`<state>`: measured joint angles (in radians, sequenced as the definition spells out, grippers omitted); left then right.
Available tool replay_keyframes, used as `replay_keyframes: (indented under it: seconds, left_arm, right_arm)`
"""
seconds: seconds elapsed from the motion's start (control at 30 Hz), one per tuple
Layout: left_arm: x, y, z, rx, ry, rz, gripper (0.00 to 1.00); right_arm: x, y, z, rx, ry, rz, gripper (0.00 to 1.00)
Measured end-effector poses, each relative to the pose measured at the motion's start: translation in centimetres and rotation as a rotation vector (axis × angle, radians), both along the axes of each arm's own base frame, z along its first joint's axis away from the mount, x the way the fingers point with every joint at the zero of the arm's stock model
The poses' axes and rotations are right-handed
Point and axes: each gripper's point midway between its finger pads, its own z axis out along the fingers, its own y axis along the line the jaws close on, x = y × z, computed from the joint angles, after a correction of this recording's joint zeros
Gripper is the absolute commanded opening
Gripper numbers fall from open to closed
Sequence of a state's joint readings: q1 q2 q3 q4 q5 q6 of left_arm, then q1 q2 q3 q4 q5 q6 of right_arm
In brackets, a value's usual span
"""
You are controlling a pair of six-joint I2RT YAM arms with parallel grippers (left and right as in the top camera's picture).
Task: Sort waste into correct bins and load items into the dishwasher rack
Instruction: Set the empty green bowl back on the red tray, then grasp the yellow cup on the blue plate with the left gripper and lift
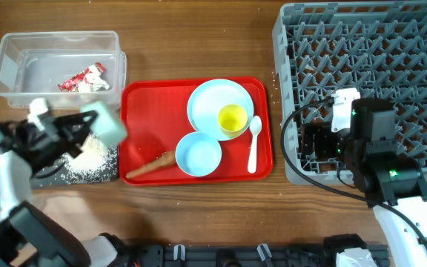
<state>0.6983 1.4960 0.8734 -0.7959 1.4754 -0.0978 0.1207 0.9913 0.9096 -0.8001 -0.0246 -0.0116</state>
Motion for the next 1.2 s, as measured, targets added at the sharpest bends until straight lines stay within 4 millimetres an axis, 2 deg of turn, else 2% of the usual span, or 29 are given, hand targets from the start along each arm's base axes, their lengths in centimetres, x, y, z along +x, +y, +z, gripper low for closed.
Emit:
replay_keyframes:
  seconds: [0.07,0.13,0.23,0.37,0.47,0.53,0.67,0.73,0.8,0.87,0.93,1.03,1.1,1.13,1.17,1.2]
  left_arm:
    - [0.3,-2.8,0.0,0.054,-0.014,-0.09,0.04]
    - [1.0,-5.2,-1.1,0.144,-0.012,-0.169,0.04]
    - [2.3,-9.7,-4.1,0.359,0.027,-0.279,0.04]
    - [3.4,-12.7,-8.1,0.693,0.082,-0.302,0.05]
    - [3.5,-13.5,-10.5,0.945,0.117,-0.283,0.07]
    - [3.8,-13.5,-11.0,1.058,0.114,-0.255,0.11]
    - [4.4,-12.7,-11.9,1.191,0.128,-0.208,0.39]
    - [4.5,-12.1,-12.3,1.219,0.149,-0.192,0.61]
    - [4.5,-11.9,-12.4,1.23,0.154,-0.183,0.64]
    - [4.3,-12.0,-12.0,1.222,0.151,-0.188,0.63]
    - [4.2,-12.8,-10.4,1.181,0.102,-0.192,0.62]
    - [5.2,-14.8,-5.4,1.113,-0.02,-0.187,0.63]
    - [5.9,-16.4,-2.8,1.094,-0.087,-0.196,0.62]
    - [6.2,-17.4,-1.6,1.086,-0.119,-0.206,0.62]
    - [6.9,-19.2,0.2,1.072,-0.176,-0.22,0.62]
    - [7.4,-20.7,1.1,1.063,-0.213,-0.237,0.62]
  right_arm:
    - [0.0,0.0,0.0,0.0,0.0,0.0,1.0]
    - [0.0,0.0,0.0,0.0,-0.001,0.0,1.0]
    - [0.0,0.0,0.0,0.0,0.0,0.0,1.0]
    - [0.0,0.0,0.0,0.005,0.001,-0.006,1.0]
    - [0.0,0.0,0.0,0.009,0.002,-0.011,1.0]
    - [0.0,0.0,0.0,0.012,0.002,-0.014,1.0]
    - [0.0,0.0,0.0,0.014,0.002,-0.017,1.0]
    - [0.0,0.0,0.0,0.016,0.003,-0.02,1.0]
    - [0.0,0.2,0.1,0.027,0.0,-0.012,1.0]
    - [0.4,0.9,0.5,0.059,-0.023,0.013,0.99]
    - [0.7,1.4,0.9,0.08,-0.039,0.03,1.0]
    - [0.8,1.8,1.1,0.096,-0.047,0.043,1.0]
    - [0.8,1.9,1.1,0.101,-0.048,0.047,1.0]
    - [0.8,1.9,1.1,0.101,-0.047,0.048,1.0]
    - [0.8,1.9,1.1,0.103,-0.046,0.05,1.0]
    - [0.8,1.9,1.1,0.104,-0.046,0.05,1.0]
